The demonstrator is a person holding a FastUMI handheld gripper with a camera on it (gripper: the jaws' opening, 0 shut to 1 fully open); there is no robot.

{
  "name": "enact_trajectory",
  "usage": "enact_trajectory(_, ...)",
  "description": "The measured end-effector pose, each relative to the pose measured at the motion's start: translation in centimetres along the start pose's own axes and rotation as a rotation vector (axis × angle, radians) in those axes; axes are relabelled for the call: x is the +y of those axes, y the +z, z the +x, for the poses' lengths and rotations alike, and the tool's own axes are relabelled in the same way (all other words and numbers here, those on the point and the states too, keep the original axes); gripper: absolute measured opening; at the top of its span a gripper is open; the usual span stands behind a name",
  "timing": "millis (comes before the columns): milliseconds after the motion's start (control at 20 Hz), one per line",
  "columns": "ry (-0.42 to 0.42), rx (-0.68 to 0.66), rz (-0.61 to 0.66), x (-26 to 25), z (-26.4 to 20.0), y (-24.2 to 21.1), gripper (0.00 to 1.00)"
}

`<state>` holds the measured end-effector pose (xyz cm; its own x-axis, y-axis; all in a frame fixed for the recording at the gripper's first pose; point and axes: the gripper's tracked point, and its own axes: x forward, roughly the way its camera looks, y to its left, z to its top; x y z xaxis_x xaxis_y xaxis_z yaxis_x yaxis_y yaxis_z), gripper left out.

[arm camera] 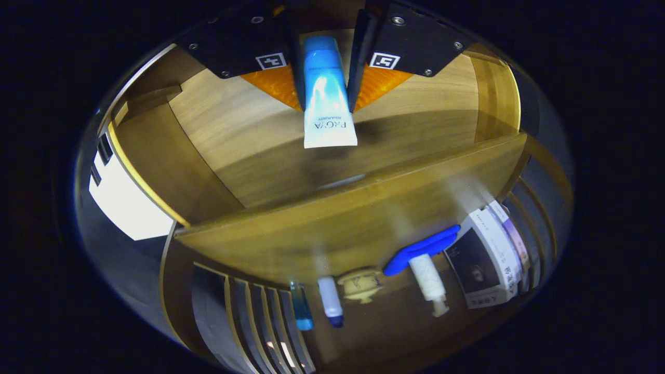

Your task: Pull open the drawer, take out the items inside it, and place them on the countertop above the cabinet.

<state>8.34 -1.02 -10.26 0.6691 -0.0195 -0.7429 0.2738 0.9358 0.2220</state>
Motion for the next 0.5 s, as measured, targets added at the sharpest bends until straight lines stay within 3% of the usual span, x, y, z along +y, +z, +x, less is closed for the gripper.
enact_trajectory(500,0.052,-0.234,-0.126,3.6,-5.6,3.8,0.44)
